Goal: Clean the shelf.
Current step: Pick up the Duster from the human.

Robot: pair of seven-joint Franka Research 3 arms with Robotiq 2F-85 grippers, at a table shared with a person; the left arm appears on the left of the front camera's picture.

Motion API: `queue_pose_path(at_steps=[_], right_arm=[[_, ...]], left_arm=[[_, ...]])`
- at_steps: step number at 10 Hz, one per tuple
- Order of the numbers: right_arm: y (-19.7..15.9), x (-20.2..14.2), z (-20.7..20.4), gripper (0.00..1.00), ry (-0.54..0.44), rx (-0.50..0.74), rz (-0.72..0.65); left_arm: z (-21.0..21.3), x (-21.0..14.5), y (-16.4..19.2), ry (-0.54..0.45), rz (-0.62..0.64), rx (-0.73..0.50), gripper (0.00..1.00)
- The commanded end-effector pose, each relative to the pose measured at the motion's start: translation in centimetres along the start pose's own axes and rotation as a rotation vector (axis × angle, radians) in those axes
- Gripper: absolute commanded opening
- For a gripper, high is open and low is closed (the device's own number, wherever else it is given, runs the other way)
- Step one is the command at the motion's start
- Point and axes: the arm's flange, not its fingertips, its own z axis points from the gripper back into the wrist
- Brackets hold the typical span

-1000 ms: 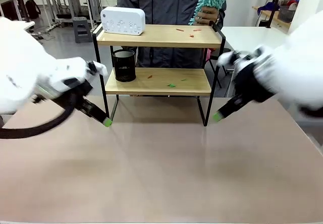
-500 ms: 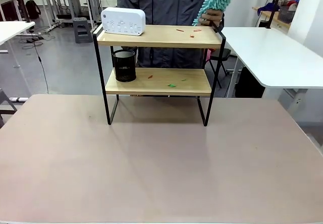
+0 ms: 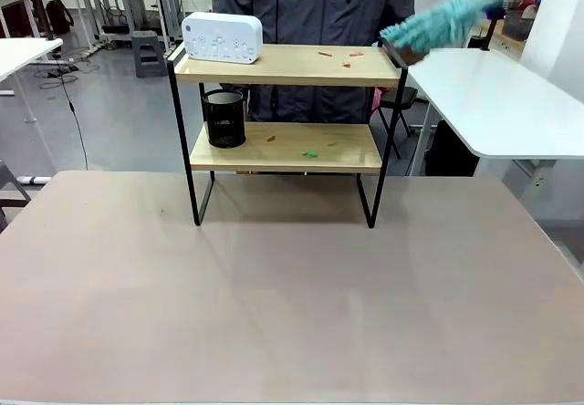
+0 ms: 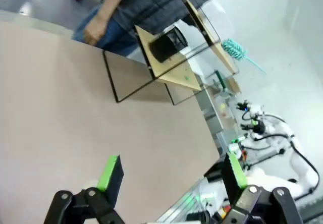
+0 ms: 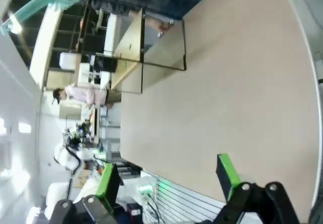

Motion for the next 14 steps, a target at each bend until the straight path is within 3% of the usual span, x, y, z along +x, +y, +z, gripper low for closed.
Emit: queue_pose_path(at_steps=[1,9,12,14], right_arm=[[1.2,-0.1,0.9,1.0,0.013,-0.003,0.07],[1.0,-0.3,1.0,1.0,0.026,-0.024,0.041],[10.4,6.9,-2.5,1.0,0.111,-0.014,-0.194],[12.6,10.1,-7.5,1.0,0.176,-0.025,-0.308]], left_arm=[[0.2,0.2,-1.9,0.004,-0.053,-0.002,1.0],[0.2,0.2,-1.9,0.004,-0.053,-0.002,1.0],[0.2,0.2,-1.9,0.004,-0.053,-0.002,1.0],[0.2,0.2,-1.9,0.004,-0.053,-0.002,1.0]])
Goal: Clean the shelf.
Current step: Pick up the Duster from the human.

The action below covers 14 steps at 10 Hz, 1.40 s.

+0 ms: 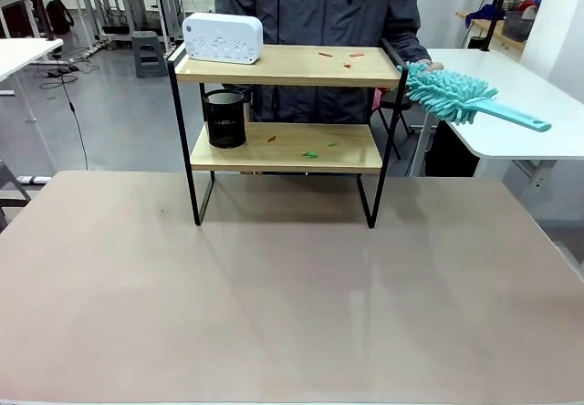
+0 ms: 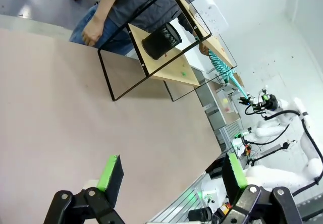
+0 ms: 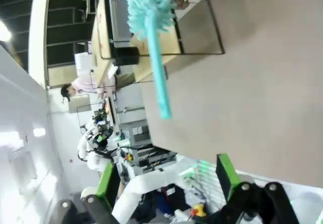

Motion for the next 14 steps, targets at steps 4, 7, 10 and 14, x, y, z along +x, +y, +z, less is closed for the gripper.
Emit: queue_pose_path(at_steps=[4,7,10,14], right_arm=[[1.2,7.1,-10.9,1.0,0.126,-0.014,-0.193],[1.2,8.7,-15.7,1.0,0.206,0.102,-0.222],[0.2,9.7,-16.6,1.0,0.161,0.186,-0.196],[-0.9,9.8,-15.6,1.0,0.107,0.244,-0.161]], left_arm=[[0.0,0.2,0.0,-0.011,-0.024,-0.015,1.0],[0.0,0.2,0.0,-0.011,-0.024,-0.015,1.0],[0.0,0.2,0.0,-0.011,-0.024,-0.015,1.0],[0.0,0.2,0.0,-0.011,-0.024,-0.015,1.0]])
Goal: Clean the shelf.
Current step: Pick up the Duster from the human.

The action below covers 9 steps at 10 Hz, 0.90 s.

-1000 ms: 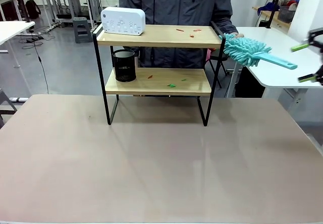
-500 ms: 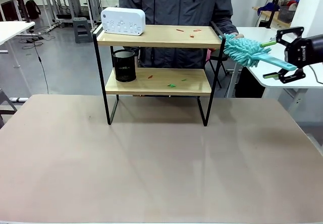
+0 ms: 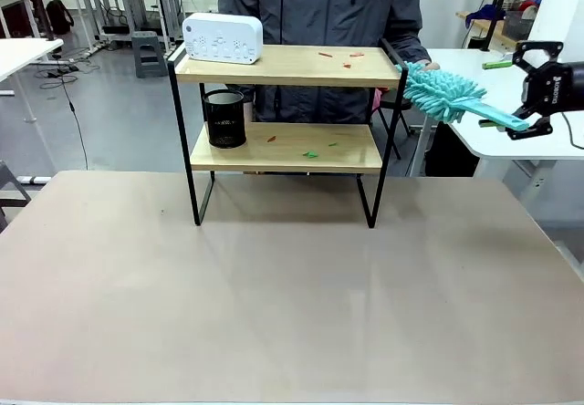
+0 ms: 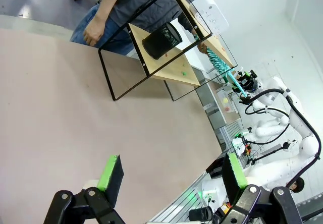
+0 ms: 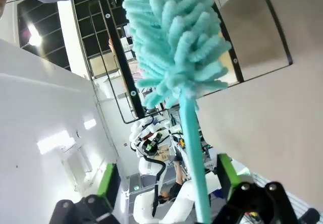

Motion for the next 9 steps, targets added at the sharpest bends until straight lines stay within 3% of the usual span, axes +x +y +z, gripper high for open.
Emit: queue_pose_path(at_steps=[1,2,3,4,5,8,9], right_arm=[[-0.6,0.0,-0.6,1.0,-0.036,0.008,0.038],[-0.8,0.1,-0.7,1.0,-0.067,0.001,0.05],[-1.0,0.3,-0.8,0.6,-0.104,-0.02,0.074],[-1.0,0.2,-0.8,0.44,-0.101,-0.003,0.092],[-1.1,0.3,-0.7,0.04,-0.12,0.011,0.094],[-1.7,0.7,-0.8,0.0,-0.114,0.015,0.08],[-1.8,0.7,-0.7,0.08,-0.117,0.011,0.08]], left_arm=[[0.0,0.2,-0.1,-0.013,-0.022,-0.015,1.0],[0.0,0.2,-0.1,-0.013,-0.022,-0.015,1.0],[0.0,0.2,-0.1,-0.013,-0.022,-0.015,1.0],[0.0,0.2,-0.1,-0.013,-0.022,-0.015,1.0],[0.0,0.2,-0.1,-0.013,-0.022,-0.015,1.0],[0.0,0.2,-0.1,-0.013,-0.022,-0.015,1.0],[0.0,0.2,-0.1,-0.013,-0.022,-0.015,1.0]])
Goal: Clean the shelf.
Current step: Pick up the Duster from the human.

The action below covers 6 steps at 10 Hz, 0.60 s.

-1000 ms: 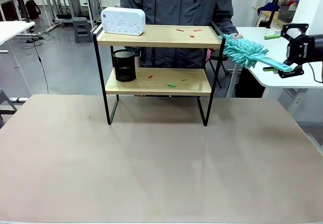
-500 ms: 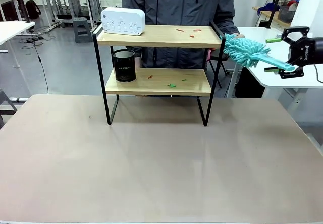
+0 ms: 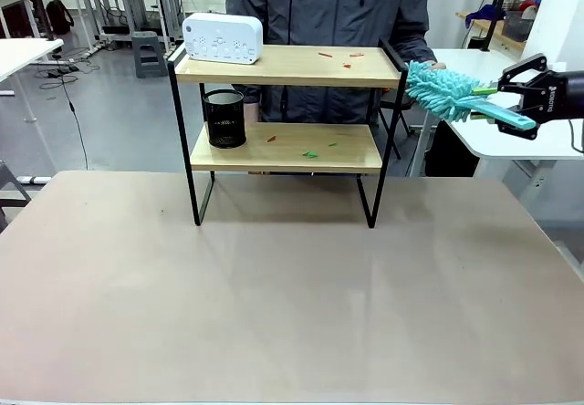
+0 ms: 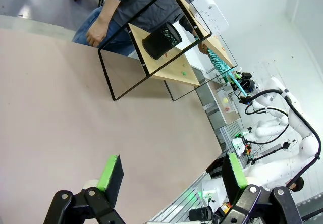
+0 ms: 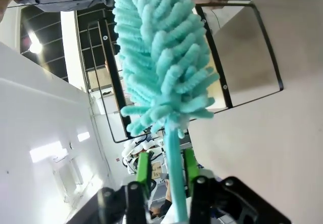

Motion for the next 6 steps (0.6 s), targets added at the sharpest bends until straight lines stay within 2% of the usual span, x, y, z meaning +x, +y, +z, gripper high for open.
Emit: queue_pose_path(at_steps=[1,6], right_arm=[[-0.3,-0.1,-0.4,0.0,-0.024,0.027,0.023],[-0.4,-0.8,1.4,0.0,0.012,0.008,0.067]], left_arm=[[0.0,0.2,-0.1,-0.013,-0.021,-0.014,1.0],[0.0,0.2,-0.1,-0.013,-0.021,-0.014,1.0]])
